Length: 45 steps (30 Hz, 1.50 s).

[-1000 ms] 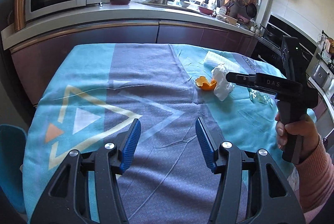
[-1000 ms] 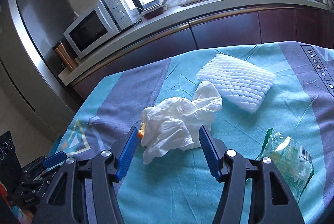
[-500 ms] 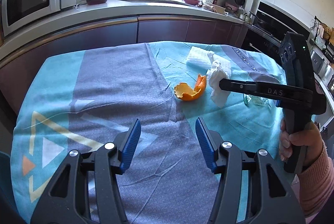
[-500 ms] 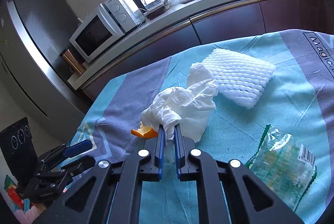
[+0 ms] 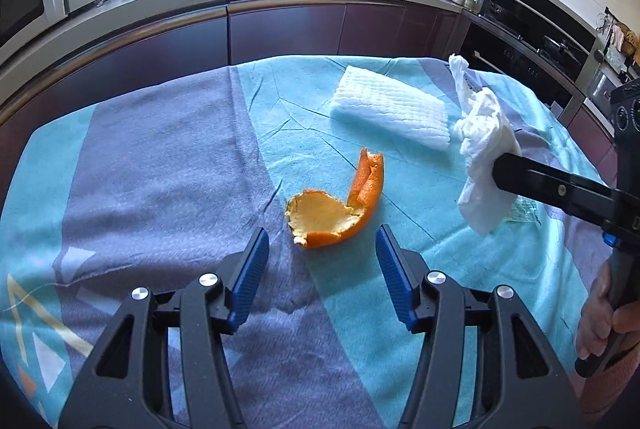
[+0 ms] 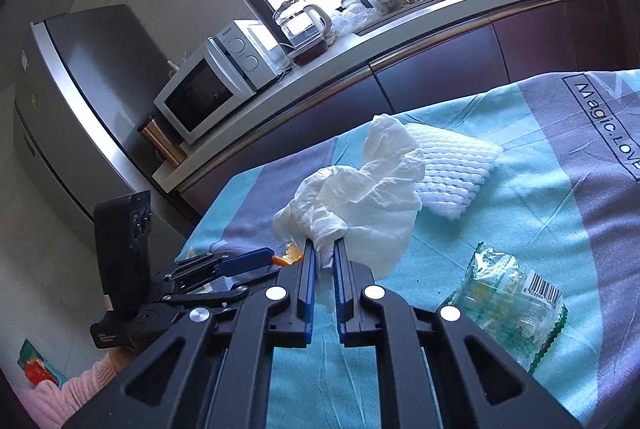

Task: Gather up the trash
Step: 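Grasp the orange peel with the left gripper while the right gripper grasps the white tissue, then carry the orange peel and tissue over the teal bin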

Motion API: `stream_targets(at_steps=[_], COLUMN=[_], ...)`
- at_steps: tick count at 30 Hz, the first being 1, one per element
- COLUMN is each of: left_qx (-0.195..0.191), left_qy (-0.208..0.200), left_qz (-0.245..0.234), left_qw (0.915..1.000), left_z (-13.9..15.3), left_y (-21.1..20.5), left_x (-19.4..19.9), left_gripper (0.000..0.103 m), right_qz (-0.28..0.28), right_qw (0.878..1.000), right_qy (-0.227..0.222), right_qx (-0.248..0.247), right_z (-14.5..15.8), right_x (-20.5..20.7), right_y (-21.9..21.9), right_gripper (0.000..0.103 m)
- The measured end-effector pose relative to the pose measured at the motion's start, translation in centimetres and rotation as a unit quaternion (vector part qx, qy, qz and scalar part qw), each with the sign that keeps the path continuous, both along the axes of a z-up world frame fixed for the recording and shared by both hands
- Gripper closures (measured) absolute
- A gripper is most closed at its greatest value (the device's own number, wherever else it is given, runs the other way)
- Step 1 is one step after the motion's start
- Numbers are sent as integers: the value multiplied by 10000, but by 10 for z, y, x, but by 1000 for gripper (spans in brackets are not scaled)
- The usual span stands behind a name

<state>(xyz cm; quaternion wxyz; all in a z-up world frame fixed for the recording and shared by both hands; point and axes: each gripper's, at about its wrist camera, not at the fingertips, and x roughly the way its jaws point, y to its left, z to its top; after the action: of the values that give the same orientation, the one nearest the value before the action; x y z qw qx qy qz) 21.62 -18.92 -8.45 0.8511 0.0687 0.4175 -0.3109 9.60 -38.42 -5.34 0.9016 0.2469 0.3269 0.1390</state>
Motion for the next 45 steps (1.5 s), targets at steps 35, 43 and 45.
stream_targets(at_steps=[35,43,45], left_qx=[-387,-629,-693], left_qy=[-297,-379,-352], left_qz=[156,537,663], left_qw=[9987,9959,9948], left_z=[17,32,33], left_y=[44,99,116], left_x=[-45,-68,-75], left_gripper=[100,100,100], right_qz=[237,510,599], right_qw=[9996,9985,9981], right_qy=[15,-6,-1], right_qx=[151,179,171], right_z=[-1,-1,0], right_x=[-4,-4,-4], right_y=[11,34,41], right_gripper=[95,95,95])
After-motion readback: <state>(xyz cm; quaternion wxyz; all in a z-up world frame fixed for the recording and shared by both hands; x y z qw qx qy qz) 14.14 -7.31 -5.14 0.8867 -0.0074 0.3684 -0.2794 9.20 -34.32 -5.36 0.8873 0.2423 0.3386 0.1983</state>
